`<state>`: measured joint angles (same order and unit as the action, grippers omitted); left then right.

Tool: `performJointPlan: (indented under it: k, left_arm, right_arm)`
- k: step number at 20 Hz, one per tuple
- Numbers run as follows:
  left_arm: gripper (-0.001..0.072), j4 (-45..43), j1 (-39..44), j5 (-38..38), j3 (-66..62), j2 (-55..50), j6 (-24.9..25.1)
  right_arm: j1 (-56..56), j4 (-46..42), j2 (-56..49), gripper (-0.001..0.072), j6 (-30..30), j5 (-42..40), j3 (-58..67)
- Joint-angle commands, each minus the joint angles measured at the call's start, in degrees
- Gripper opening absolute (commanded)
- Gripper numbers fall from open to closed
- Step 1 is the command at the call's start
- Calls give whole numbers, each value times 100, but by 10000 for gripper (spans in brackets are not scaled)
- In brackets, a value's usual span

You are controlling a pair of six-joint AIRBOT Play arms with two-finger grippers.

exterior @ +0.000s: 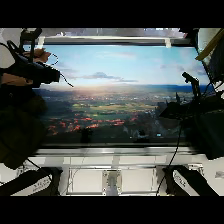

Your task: Fold the clothes and pants, and hang the long-sleeved shirts on hangers.

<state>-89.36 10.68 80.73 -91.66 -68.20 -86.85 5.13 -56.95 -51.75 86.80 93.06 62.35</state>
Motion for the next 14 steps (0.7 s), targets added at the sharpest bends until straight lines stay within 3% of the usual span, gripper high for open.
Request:
performJointPlan:
  k: [1, 14]
  left_arm:
    - [23, -2, 2, 0, 2, 2, 2]
    - [23, -2, 2, -4, 2, 0, 2]
  right_arm:
    - [-4, -7, 4, 4, 13, 46, 7]
    - [-4, -31, 4, 3, -256, -197, 7]
